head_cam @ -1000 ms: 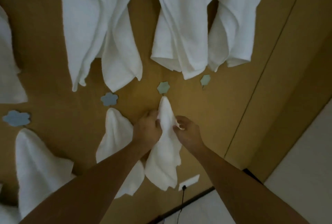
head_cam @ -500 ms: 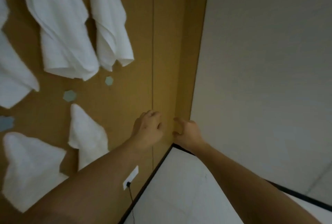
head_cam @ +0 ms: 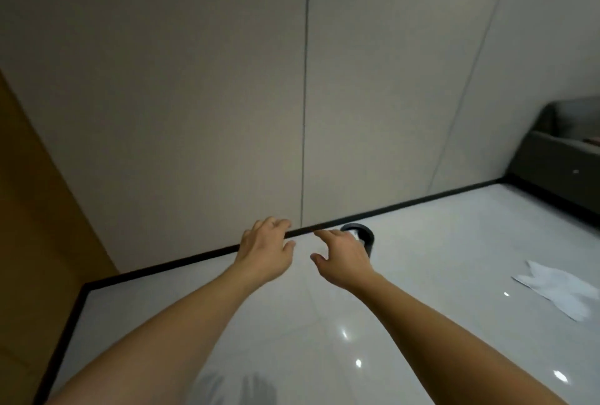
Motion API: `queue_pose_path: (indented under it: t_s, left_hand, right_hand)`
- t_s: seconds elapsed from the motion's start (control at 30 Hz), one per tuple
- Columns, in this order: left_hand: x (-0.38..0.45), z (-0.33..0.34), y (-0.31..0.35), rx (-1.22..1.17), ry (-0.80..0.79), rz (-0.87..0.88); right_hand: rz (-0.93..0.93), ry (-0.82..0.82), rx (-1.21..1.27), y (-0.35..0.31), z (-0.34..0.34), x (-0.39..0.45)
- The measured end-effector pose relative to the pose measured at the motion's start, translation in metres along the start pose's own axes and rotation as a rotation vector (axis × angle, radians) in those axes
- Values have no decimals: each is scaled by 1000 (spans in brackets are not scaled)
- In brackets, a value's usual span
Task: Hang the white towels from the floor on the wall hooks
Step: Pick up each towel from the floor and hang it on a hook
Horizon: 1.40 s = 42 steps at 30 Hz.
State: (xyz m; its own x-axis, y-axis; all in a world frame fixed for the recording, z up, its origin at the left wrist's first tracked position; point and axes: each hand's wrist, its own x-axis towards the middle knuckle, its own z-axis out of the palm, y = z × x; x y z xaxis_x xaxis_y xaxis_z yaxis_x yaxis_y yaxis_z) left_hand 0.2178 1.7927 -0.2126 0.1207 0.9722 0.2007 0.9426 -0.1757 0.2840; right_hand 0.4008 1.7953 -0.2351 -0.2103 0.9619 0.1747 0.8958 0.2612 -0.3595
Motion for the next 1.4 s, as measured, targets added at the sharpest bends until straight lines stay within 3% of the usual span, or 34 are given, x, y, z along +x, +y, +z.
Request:
queue_pose_path:
  t_s: [0.43,0.73,1.03,1.4]
  left_hand:
    - [128,193,359,-58,-328,636]
    - [240,324,556,-81,-537,856]
    - [349,407,680,-71,-616,947]
    - [471,537,818,41,-664,898]
  right_hand:
    - [733,97,-9,345,-90,-119]
    - [1104,113,56,556,-135,-114]
    - [1278,105,123,700,-166,-80]
    - [1285,65,216,935,-178,-27]
